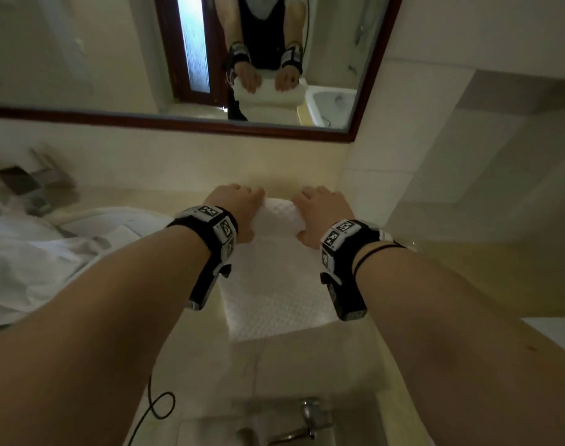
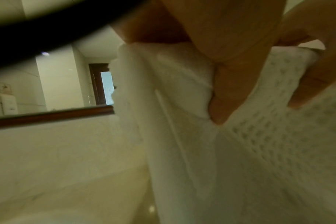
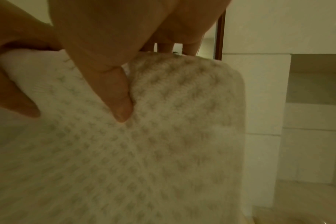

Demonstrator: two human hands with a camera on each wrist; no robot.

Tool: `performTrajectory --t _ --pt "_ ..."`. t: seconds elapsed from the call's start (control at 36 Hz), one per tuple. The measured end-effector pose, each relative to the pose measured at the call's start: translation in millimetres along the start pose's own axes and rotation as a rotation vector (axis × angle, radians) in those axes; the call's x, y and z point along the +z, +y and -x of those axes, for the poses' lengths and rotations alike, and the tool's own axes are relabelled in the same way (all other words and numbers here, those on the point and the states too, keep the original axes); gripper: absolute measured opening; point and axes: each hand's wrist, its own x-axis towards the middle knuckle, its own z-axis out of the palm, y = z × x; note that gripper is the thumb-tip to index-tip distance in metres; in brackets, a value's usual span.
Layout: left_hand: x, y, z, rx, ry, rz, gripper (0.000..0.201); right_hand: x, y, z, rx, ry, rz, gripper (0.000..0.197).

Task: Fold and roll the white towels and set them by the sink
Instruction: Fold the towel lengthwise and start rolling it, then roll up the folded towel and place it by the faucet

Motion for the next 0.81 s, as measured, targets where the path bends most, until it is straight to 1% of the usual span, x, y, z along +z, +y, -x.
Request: performTrajectory --t 0.06,0.14,0.22,0.28,0.36,0.42,0.47,0.5,0.56,0.58,0.61,0.64,0.67,0.72,0.75,0.81 --pt "-17.7 -16.7 -22.7 -0.001 0.064 -0.016 0.062 -15.3 9.5 -25.0 0.028 0.072 0.004 0.053" --pt "-50.5 -41.7 -52.9 -0.021 0.204 -0.044 0.065 -45.1 24.5 -61.3 0.081 0.202 0.030 0.055" --pt "-83.2 -60.5 -69.8 -0.057 0.371 -0.078 0.065 -76.6 38.1 -86.8 0.135 0.375 0.047 0.053" --pt "-100.6 -71.6 -75.2 -0.065 0.464 -0.088 0.065 -92.4 42.8 -99.8 0.136 0.490 0.031 0.053" --pt "-116.3 -83.8 -76.2 -0.047 0.546 -0.087 0.063 -106.1 44.9 -112.7 0.133 0.662 0.022 0.050" --pt "-117.6 -89.3 -75.2 -0.033 0.584 -0.079 0.064 -108.2 42.6 -114.6 0.124 0.751 0.026 0.048" --pt "-112.7 -89.9 -69.1 -0.008 0.602 -0.092 0.064 -104.6 39.1 -111.5 0.108 0.816 0.043 0.046" --pt "-106.9 -89.0 -66.0 0.005 0.624 -0.097 0.064 -101.6 35.5 -106.5 0.102 0.821 0.033 0.045" --pt "-91.7 -81.8 -56.0 0.012 0.630 -0.082 0.065 -86.9 27.5 -94.3 0.095 0.800 -0.013 0.043" --pt "-82.9 -75.1 -49.1 -0.004 0.596 -0.070 0.064 -74.0 22.9 -88.0 0.089 0.775 -0.044 0.044" --pt "-70.8 -67.4 -42.3 -0.033 0.534 -0.065 0.063 -60.0 16.9 -80.3 0.073 0.735 -0.079 0.049" --pt "-54.6 -57.8 -35.2 -0.063 0.431 -0.063 0.064 -44.2 10.3 -69.9 0.059 0.687 -0.104 0.054" --pt "-34.1 -46.6 -27.7 -0.075 0.332 -0.052 0.065 -27.7 3.8 -58.1 0.050 0.601 -0.112 0.058" --pt "14.4 -20.2 -10.7 -0.057 0.179 -0.021 0.065 16.3 -9.4 -32.9 0.027 0.329 -0.115 0.059" --pt "40.0 -5.8 -2.6 -0.042 0.107 -0.003 0.065 43.8 -16.7 -18.7 0.022 0.225 -0.124 0.060" --pt "95.4 24.4 18.6 -0.013 -0.058 0.047 0.068 105.0 -32.8 11.1 0.021 0.130 -0.163 0.066"
